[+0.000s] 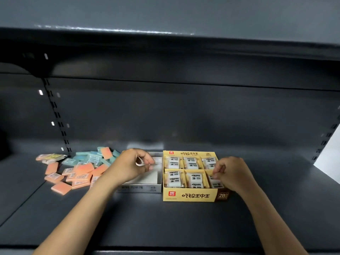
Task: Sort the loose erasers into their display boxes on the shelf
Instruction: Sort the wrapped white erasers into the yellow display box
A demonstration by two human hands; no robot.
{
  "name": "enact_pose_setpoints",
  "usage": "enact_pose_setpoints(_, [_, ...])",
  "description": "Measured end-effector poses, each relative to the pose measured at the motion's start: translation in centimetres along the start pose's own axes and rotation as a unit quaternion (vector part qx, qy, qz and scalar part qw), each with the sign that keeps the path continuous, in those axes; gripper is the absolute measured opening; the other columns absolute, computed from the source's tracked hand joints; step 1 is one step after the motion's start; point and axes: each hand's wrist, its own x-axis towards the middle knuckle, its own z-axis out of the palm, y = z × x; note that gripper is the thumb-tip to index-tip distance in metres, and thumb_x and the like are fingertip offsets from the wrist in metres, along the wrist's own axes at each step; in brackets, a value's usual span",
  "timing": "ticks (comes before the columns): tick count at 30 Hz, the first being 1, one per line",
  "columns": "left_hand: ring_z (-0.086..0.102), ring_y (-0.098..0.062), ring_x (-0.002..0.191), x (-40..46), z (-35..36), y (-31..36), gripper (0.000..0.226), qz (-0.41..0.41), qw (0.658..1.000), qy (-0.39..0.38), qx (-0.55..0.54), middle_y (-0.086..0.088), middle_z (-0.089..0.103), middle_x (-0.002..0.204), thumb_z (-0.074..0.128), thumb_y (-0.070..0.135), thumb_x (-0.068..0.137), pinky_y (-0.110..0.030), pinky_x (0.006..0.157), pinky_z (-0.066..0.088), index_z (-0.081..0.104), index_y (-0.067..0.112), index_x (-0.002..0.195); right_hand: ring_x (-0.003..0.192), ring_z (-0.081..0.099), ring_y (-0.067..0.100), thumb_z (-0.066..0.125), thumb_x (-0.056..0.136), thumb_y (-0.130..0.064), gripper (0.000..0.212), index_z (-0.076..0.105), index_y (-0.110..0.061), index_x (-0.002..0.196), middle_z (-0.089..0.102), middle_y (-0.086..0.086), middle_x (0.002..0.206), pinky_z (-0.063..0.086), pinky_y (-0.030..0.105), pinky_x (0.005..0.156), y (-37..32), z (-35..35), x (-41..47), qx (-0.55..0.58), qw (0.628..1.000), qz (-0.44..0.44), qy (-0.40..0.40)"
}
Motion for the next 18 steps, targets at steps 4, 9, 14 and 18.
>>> enact_pose_setpoints(4, [0.057, 0.0, 0.07, -1.0, -2.7, -2.4, 0.017, -0.028, 0.999, 0.024, 0.003, 0.006, 0.07, 0.078, 0.076, 0.016, 0.074, -0.012, 0.066, 0.042, 0.069, 0.032, 0.072, 0.071, 0.053, -0.002, 0.07, 0.081, -0.016, 0.018, 0.062, -0.024, 0.067, 0.058, -0.015, 0.072, 0.038, 0.012, 0.061, -1.4, -0.9, 0.2, 0.022, 0.999, 0.005, 0.042])
enact_pose_setpoints(9, [0.059, 0.002, 0.069, -2.8, -7.4, -6.2, 0.019, -0.063, 0.995, 0.065, 0.029, 0.011, 0.069, 0.074, 0.076, 0.015, 0.073, -0.007, 0.063, 0.04, 0.069, 0.033, 0.071, 0.071, 0.058, 0.003, 0.07, 0.079, -0.01, 0.015, 0.066, -0.018, 0.066, 0.062, -0.01, 0.075, 0.036, 0.014, 0.057, -6.7, -0.3, 1.7, 0.084, 0.993, -0.037, 0.075])
enact_pose_setpoints(14, [0.061, -0.004, 0.064, -4.6, -12.7, -10.9, 0.017, -0.118, 0.987, 0.087, 0.072, 0.01, 0.068, 0.073, 0.074, 0.016, 0.075, -0.013, 0.063, 0.042, 0.066, 0.031, 0.072, 0.066, 0.061, 0.006, 0.074, 0.076, -0.009, 0.011, 0.071, -0.014, 0.067, 0.067, -0.007, 0.069, 0.044, 0.015, 0.059, -13.6, 2.7, 4.2, 0.104, 0.99, -0.082, 0.055])
enact_pose_setpoints(18, [0.06, -0.014, 0.068, -6.2, -16.3, -15.1, 0.018, -0.15, 0.98, 0.116, 0.067, 0.0, 0.07, 0.076, 0.071, 0.01, 0.077, -0.017, 0.067, 0.044, 0.064, 0.026, 0.07, 0.067, 0.063, 0.016, 0.076, 0.072, -0.013, 0.013, 0.068, -0.017, 0.063, 0.066, -0.003, 0.065, 0.049, 0.026, 0.064, -19.3, 6.2, 6.2, 0.099, 0.988, -0.113, 0.028])
